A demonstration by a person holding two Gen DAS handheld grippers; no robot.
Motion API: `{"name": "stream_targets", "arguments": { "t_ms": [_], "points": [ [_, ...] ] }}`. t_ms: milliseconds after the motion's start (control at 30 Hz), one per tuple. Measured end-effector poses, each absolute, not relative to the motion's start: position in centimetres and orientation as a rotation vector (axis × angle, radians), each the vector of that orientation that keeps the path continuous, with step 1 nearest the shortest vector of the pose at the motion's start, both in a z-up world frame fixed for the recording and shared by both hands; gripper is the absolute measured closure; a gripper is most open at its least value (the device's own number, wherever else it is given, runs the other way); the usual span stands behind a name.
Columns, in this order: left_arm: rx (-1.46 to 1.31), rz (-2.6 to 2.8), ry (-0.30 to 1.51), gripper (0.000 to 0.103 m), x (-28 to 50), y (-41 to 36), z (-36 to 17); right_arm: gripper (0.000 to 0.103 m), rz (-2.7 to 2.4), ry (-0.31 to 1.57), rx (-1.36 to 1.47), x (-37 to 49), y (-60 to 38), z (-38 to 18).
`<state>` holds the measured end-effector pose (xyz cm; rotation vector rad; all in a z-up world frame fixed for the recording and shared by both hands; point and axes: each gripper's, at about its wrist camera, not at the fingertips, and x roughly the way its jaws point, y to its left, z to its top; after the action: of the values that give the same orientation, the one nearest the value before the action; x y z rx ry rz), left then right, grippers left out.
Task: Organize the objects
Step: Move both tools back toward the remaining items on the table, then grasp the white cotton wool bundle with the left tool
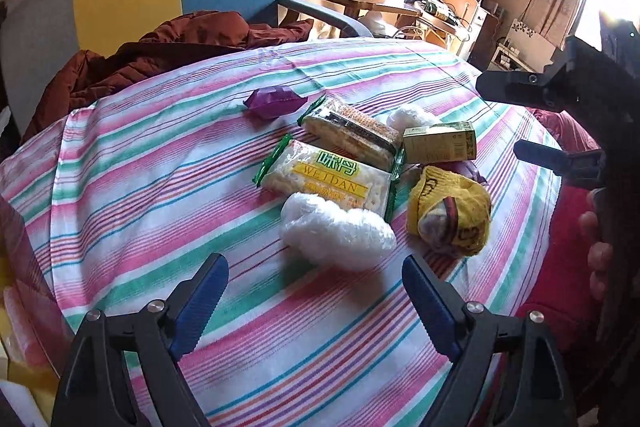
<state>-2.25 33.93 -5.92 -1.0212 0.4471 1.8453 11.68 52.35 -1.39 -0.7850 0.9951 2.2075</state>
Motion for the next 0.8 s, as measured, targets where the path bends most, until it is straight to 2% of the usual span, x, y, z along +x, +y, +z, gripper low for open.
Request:
{"name": "stream_targets", "arguments": {
  "t_ms": [267, 300, 333, 467, 800],
  "points": [
    [-0.989, 1.823, 0.536, 0.015, -2.6, 37.8, -7.6, 0.000, 2.197, 1.018, -0.796, 11.6, 52.7, -1.7],
    [-0.990, 1.822, 0.542, 0.019, -2.7, 38.0, -7.9, 0.000, 2.195, 1.017, -0.799, 11.6, 52.7, -1.8],
    [-0.995, 1.820, 0.539, 0.033, -2.9, 38.2, -8.3, 0.000, 2.193, 1.014, -0.800, 11.6, 52.7, -1.8],
    [-1.014, 1.815, 0.437, 0.037, -3.6, 36.9, -8.6, 0.000, 2.193, 0.998, -0.808, 11.4, 52.7, -1.7],
    [-1.005, 1.903, 0.292, 0.037, -1.8, 30.3, -8.9, 0.000, 2.173, 0.973, -0.842, 11.1, 52.5, -2.1]
  ]
}}
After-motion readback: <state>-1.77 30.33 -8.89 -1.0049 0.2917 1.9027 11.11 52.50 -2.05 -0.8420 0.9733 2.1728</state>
